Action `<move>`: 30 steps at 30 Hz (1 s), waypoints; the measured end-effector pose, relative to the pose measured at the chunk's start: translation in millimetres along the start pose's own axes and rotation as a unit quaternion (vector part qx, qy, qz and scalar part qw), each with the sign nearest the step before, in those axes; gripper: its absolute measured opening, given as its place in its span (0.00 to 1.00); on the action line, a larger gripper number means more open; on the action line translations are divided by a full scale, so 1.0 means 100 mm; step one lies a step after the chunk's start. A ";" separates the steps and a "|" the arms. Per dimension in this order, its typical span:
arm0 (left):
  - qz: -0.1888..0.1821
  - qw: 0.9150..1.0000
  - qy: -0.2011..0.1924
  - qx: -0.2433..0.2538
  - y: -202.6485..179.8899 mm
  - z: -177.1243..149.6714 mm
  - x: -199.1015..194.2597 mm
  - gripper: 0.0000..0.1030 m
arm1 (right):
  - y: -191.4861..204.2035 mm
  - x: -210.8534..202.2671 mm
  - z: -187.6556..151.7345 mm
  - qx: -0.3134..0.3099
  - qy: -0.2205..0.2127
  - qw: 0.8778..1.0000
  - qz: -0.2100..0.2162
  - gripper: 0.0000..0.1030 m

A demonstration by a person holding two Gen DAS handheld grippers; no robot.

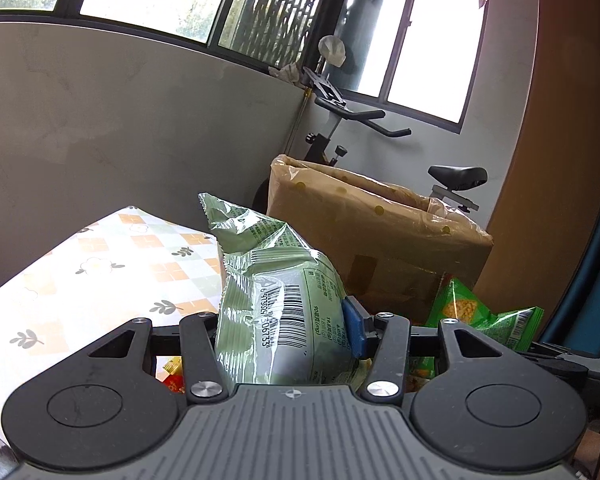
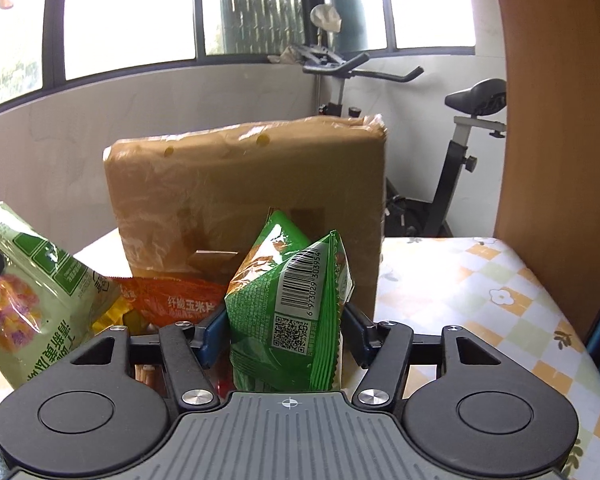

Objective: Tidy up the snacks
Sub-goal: 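Lift both held bags up and carry them over the box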

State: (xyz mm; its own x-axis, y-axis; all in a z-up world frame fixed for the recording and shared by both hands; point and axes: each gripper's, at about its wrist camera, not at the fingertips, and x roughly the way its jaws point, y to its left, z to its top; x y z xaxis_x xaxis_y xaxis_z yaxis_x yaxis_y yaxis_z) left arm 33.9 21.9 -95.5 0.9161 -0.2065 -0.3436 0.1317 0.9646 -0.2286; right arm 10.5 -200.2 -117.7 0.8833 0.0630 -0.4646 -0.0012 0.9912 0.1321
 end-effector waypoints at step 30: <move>0.010 0.999 -0.042 0.017 -0.07 0.30 -0.23 0.51 | -0.14 -0.41 0.28 0.028 -0.051 0.998 0.024 0.53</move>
State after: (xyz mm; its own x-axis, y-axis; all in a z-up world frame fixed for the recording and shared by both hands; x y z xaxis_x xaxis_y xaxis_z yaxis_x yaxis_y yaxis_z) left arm 23.3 24.9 -59.1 0.9473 -0.1730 -0.2695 0.1234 0.9738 -0.1912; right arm -12.3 -220.1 -76.2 0.9263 0.0949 -0.3647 -0.0207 0.9791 0.2021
